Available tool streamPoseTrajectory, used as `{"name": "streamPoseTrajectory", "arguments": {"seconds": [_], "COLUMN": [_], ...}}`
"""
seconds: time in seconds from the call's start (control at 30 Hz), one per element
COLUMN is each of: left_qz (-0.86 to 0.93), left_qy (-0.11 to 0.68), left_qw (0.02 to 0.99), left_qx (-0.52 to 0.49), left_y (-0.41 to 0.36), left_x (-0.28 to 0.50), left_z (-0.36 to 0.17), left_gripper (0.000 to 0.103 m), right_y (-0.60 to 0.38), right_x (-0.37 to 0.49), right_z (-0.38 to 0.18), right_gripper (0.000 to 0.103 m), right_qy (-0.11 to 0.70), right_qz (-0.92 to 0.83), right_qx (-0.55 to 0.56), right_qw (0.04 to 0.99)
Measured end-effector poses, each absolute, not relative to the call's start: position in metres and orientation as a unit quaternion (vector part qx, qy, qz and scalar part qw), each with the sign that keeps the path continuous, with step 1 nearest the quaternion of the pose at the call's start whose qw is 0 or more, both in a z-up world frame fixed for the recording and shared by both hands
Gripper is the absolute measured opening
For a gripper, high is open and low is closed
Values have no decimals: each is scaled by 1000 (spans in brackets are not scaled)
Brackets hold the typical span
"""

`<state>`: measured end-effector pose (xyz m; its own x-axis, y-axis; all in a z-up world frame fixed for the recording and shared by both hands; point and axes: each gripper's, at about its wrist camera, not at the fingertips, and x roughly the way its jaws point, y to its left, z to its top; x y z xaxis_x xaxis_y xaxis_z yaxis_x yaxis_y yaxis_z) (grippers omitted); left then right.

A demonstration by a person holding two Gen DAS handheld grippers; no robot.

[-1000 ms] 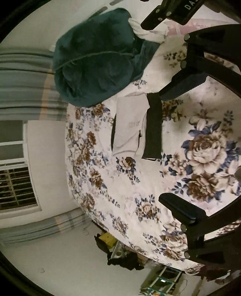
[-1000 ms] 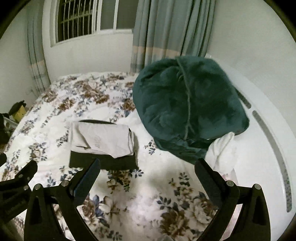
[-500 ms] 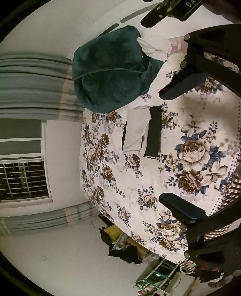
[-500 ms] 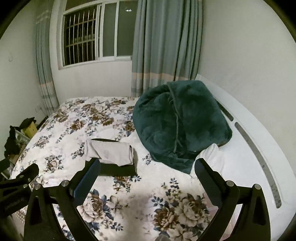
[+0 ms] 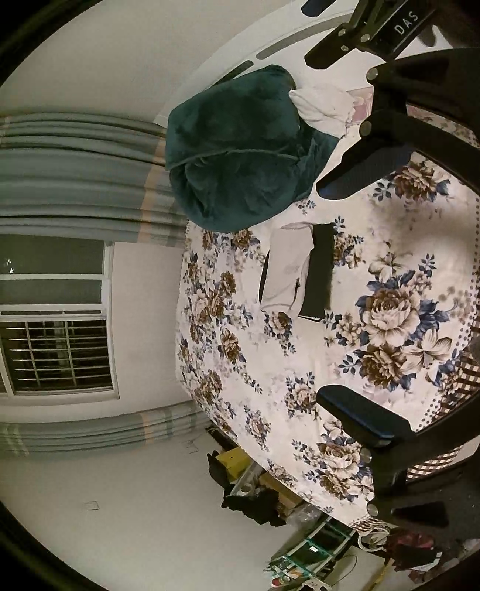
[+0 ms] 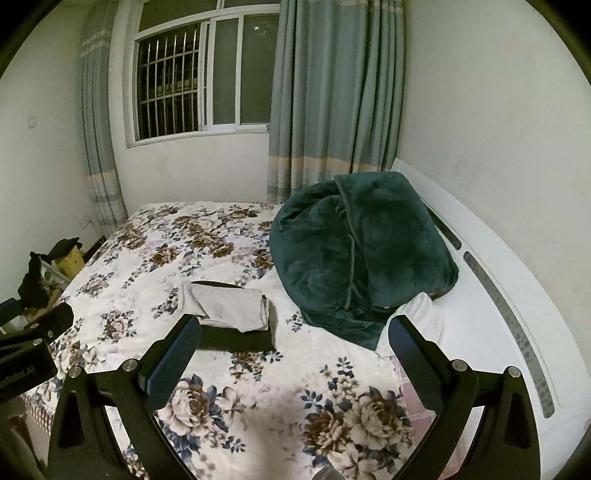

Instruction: Fold small clothes

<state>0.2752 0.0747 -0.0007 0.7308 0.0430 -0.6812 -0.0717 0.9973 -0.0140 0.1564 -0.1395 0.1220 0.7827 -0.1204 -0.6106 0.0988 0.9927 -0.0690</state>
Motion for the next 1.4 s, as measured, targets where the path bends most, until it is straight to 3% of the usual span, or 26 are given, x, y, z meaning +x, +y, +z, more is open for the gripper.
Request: {"name": "streamPoseTrajectory", "arguments": {"seconds": [1.4], "left_qz": [50], "left_qy": [359], "left_qw": [932], "left_qx": [-3], "left_y": [77], "left_x": [260], "left_z": [13], "left_gripper": [103], "right_y": [-127], "right_x": [167], "right_z": [117], "right_gripper": [103], "right_qy": [327], "right_qz": [-21], "right_qx": [-12], "right_qw": [945]}}
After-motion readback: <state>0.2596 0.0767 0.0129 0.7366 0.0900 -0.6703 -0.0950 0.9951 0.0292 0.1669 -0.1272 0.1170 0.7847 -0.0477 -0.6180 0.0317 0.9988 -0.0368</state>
